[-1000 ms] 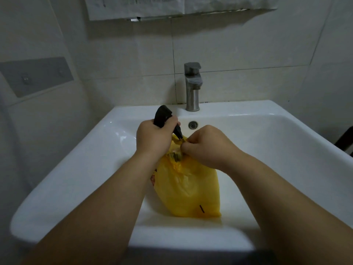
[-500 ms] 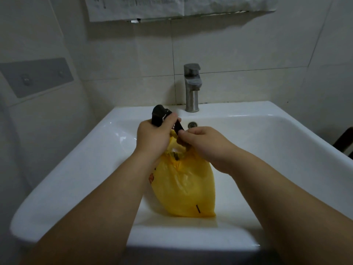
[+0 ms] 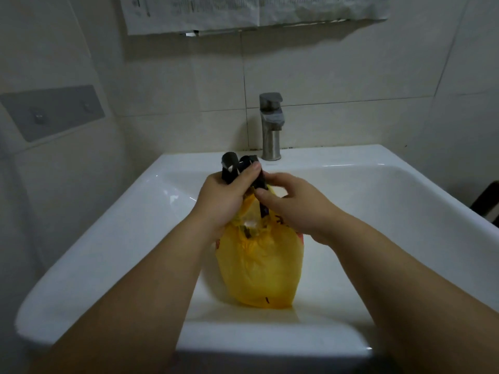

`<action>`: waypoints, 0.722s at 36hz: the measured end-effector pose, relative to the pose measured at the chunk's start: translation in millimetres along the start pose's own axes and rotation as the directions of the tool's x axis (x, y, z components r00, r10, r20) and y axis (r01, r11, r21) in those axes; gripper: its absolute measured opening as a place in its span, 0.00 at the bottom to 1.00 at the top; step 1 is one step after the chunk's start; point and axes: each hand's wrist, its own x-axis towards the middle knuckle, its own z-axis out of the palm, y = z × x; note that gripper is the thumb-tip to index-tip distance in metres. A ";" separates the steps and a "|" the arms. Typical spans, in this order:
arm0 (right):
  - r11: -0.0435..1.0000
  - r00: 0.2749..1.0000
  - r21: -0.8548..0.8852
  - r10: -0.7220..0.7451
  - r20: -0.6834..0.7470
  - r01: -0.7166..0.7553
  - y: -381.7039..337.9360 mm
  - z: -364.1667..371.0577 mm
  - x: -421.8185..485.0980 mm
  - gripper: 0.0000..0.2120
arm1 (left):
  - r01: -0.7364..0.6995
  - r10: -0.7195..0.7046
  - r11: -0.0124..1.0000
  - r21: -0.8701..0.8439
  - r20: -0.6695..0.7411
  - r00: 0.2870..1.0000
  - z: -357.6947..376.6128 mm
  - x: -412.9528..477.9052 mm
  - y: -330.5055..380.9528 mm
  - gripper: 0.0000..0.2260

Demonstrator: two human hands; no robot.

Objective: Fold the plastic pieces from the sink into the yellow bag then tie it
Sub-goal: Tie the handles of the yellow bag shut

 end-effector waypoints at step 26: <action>0.994 0.993 -0.051 -0.097 -0.060 0.094 7.2 3.1 2.5 0.15 | 0.258 -0.084 0.927 -0.272 0.520 0.850 -9.2 -6.9 -1.1 0.20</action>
